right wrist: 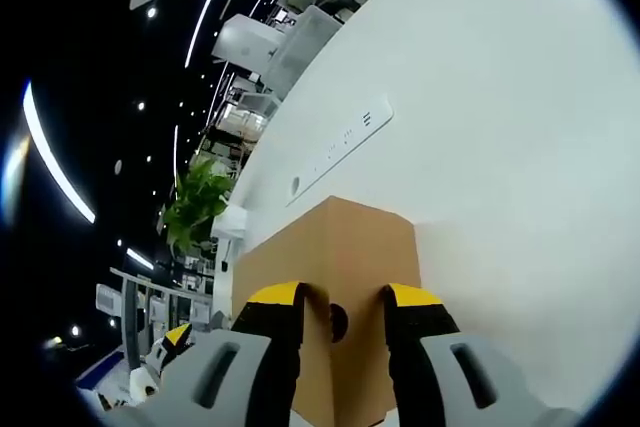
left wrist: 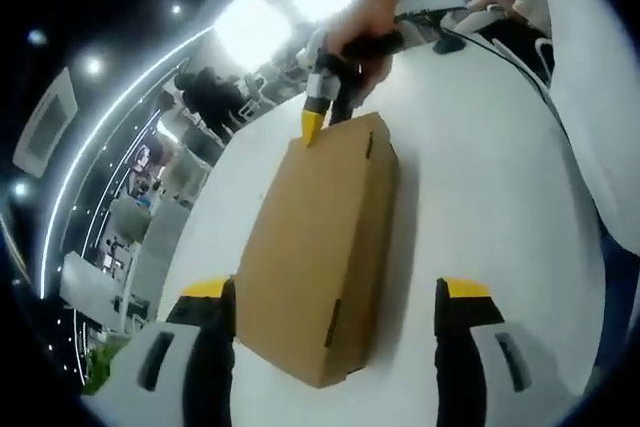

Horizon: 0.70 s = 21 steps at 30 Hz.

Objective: Operate the shoe box by opening the lid, removing the specified soft item, and placing it in the target area until the item is outside and the box remains undamaged.

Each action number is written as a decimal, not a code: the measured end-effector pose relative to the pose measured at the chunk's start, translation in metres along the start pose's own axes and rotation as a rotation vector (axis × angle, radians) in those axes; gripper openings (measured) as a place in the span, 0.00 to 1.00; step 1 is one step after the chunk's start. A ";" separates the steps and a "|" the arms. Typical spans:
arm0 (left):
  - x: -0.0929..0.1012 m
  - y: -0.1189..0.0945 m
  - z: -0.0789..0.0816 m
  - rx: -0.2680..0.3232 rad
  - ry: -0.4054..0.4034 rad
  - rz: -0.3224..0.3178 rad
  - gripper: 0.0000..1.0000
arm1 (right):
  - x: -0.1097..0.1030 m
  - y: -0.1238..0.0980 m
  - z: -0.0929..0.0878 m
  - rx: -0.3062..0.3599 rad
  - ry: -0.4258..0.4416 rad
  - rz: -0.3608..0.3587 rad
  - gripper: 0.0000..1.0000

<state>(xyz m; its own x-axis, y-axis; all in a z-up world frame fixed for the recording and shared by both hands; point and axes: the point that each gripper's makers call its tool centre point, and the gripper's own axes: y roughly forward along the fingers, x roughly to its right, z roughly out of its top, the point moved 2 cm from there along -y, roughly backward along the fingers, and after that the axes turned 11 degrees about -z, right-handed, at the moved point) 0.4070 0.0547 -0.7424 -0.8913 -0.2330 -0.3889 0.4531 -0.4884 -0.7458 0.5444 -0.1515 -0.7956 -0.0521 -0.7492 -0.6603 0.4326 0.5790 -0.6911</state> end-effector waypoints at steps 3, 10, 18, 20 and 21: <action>0.001 0.004 -0.005 -0.013 0.011 0.001 0.80 | 0.000 0.000 0.000 0.000 0.001 0.001 0.31; 0.000 0.014 -0.015 -0.049 0.022 -0.008 0.78 | -0.002 -0.001 -0.003 -0.003 0.002 0.003 0.31; 0.001 0.030 -0.033 -0.114 0.056 -0.031 0.75 | -0.001 0.000 -0.002 -0.005 0.006 0.001 0.31; 0.002 0.031 -0.038 -0.125 0.060 -0.032 0.74 | -0.001 0.001 -0.001 -0.007 0.004 0.000 0.31; 0.002 0.031 -0.039 -0.128 0.062 -0.032 0.74 | -0.001 0.000 -0.001 -0.007 0.003 0.000 0.31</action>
<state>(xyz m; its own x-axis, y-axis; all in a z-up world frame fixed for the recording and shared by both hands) 0.4202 0.0715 -0.7875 -0.9046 -0.1647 -0.3931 0.4259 -0.3825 -0.8199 0.5433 -0.1499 -0.7955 -0.0548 -0.7480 -0.6615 0.4261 0.5816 -0.6930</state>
